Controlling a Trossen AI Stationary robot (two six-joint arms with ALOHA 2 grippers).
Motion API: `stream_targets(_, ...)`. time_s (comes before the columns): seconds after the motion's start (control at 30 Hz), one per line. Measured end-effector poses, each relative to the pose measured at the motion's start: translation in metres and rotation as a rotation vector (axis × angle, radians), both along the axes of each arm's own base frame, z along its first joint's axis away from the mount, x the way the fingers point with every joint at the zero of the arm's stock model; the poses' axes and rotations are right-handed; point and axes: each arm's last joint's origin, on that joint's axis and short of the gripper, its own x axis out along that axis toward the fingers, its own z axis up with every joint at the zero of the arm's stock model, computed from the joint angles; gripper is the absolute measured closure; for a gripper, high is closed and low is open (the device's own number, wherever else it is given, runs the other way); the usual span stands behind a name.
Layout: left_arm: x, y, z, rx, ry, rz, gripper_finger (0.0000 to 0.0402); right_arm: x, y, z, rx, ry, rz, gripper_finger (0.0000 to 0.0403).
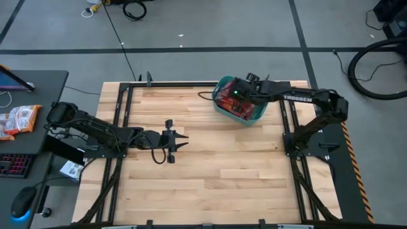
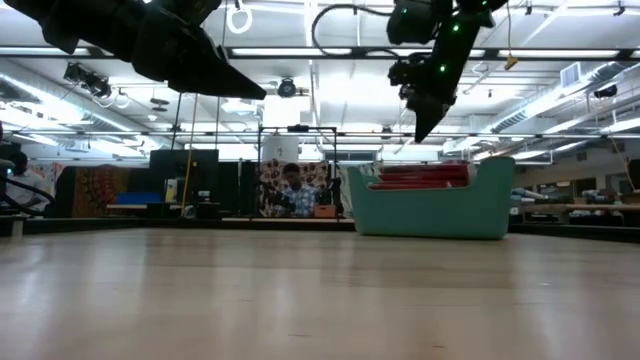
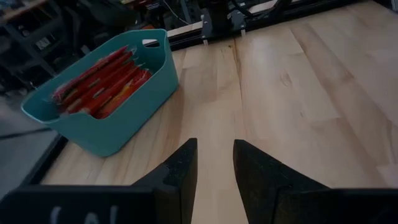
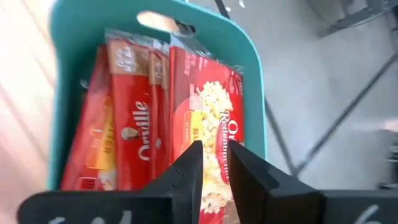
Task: Sort popcorn bags into baskets
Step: Return to Home Position
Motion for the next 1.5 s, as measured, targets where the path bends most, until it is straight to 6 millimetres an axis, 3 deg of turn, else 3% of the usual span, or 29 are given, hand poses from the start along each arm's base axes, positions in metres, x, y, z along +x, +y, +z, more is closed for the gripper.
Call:
stream_targets(0.23, -0.001, 0.001, 0.006, 0.061, -0.034, 0.017, 0.0292, -0.021, 0.011, 0.012, 0.057, -0.149, -0.006, 0.0319)
stream_targets(0.47, -0.024, 0.007, -0.003, 0.045, -0.137, 0.001, 0.0292, -0.051, 0.037, -0.009, 0.103, -0.328, 0.002, 0.032)
stream_targets(0.83, -0.068, 0.02, -0.006, -0.012, -0.356, 0.033, 0.0292, -0.081, 0.077, -0.046, 0.122, -0.695, 0.132, 0.0321)
stream_targets(1.17, -0.1, 0.036, -0.012, -0.126, -0.54, 0.147, 0.0292, -0.108, 0.082, -0.072, 0.217, -0.951, 0.266, 0.0321)
stream_targets(1.5, -0.114, 0.042, -0.023, -0.173, -0.554, 0.284, 0.0293, -0.138, 0.081, -0.086, 0.205, -1.076, 0.295, 0.0321)
